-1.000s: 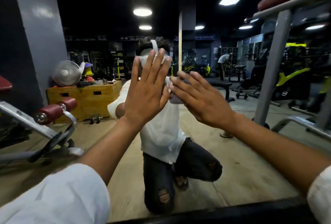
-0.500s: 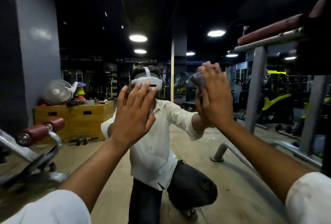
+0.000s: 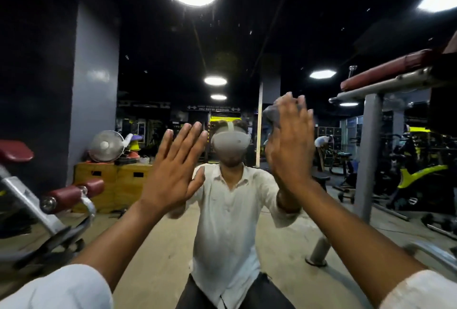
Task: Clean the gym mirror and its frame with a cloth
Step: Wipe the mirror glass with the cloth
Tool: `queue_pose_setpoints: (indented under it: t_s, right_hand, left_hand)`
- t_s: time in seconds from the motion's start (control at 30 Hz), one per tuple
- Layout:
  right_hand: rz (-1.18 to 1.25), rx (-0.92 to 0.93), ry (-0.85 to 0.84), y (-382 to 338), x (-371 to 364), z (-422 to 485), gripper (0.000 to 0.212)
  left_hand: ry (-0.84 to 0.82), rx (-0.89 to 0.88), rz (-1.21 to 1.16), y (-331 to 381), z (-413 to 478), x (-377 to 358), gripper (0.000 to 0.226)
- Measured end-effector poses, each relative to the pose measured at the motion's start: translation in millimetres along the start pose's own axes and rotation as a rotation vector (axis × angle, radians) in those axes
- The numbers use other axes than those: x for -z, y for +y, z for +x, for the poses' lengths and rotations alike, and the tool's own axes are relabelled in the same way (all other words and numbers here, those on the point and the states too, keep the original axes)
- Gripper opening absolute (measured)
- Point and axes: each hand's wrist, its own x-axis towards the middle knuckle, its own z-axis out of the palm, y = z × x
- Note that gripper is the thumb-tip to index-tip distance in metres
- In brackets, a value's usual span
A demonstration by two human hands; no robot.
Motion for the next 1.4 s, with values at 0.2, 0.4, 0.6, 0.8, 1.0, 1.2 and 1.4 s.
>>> queue_pose_setpoints:
  t_s: [0.2,0.4,0.6,0.8,1.0,1.2,1.4]
  right_hand:
    - [-0.016,0.689,-0.257,49,14,-31,0.065]
    - [0.151,0.072,-0.027,58,17,-48,0.067]
    - [-0.015,0.699,-0.291,16,-10,-201,0.056]
    - [0.040,1.060,-0.488,16,-7,-230,0.056]
    - [0.034,0.564,-0.349,13,6,-212,0.057]
    - [-0.016,0.830,-0.526,10,13,-294,0.052]
    - [-0.030,0.865,-0.616,23,21,-314,0.058]
  left_hand:
    - [-0.002,0.035,-0.003,13,2,7,0.076]
    - [0.021,-0.119,0.014,56,-8,-7,0.069]
    - [-0.028,-0.105,-0.042,83,-51,-15,0.062]
    - [-0.040,-0.090,-0.037,83,-50,-16,0.063]
    - [-0.030,-0.092,-0.058,81,-51,-16,0.064]
    - [-0.071,-0.219,-0.102,90,-89,-25,0.075]
    - [-0.053,-0.213,-0.113,100,-122,-36,0.074]
